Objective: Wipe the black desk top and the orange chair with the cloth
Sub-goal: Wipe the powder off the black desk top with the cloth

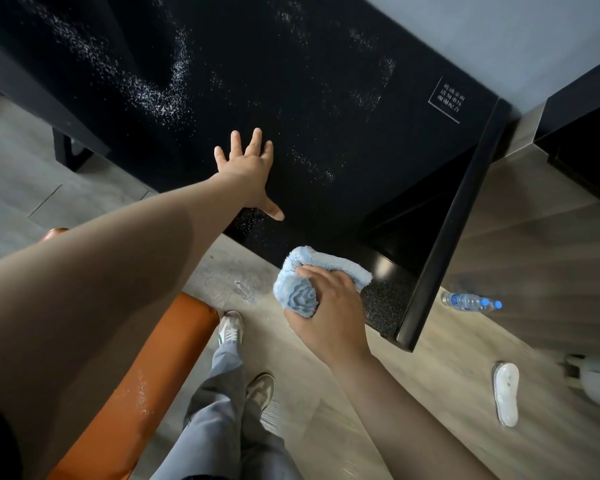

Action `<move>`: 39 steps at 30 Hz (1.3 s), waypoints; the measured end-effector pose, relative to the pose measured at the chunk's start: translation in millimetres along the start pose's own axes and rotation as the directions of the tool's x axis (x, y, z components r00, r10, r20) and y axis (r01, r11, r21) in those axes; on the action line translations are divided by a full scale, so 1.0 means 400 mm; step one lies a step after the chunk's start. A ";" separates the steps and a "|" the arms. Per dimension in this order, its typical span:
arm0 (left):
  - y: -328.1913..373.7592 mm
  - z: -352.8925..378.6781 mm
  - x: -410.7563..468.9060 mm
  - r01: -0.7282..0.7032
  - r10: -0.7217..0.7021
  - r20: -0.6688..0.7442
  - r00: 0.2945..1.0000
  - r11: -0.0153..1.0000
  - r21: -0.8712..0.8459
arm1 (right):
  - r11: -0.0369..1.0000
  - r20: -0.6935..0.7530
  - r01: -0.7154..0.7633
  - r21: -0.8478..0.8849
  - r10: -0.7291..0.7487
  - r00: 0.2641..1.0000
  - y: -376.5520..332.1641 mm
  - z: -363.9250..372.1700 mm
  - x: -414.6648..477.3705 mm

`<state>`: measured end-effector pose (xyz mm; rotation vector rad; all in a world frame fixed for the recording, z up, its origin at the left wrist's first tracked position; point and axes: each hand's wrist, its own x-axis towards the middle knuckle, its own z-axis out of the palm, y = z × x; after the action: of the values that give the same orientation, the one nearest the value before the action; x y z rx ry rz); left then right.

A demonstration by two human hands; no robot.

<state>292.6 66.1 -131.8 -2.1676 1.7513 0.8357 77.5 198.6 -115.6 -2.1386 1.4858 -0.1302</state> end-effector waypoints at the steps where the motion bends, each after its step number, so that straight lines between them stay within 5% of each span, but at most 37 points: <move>1: -0.002 0.002 0.001 -0.004 0.004 -0.009 1.000 1.000 -0.001 | 1.000 0.004 0.004 0.021 -0.004 1.000 -0.003 -0.004 -0.007; 11: -0.008 0.015 -0.006 -0.021 0.025 -0.073 0.997 0.999 0.044 | 0.982 0.194 -0.161 0.103 0.140 0.971 -0.006 -0.049 -0.064; 21: 0.007 0.010 -0.025 0.010 -0.007 -0.059 0.998 0.999 0.052 | 0.972 0.030 -0.171 0.163 0.168 0.985 -0.033 -0.159 -0.005; 31: -0.048 -0.052 -0.027 -0.142 0.136 0.080 0.987 0.986 0.082 | 0.946 -0.160 -0.164 0.281 0.215 0.964 -0.079 -0.316 0.166; 39: -0.041 -0.102 -0.025 -0.106 0.106 0.010 0.994 0.993 -0.050 | 0.947 -0.243 -0.164 0.277 0.234 0.941 -0.069 -0.409 0.279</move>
<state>318.5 57.4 -95.9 -2.1105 1.8731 0.9246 84.5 46.1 13.3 -1.8070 1.7305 -0.5311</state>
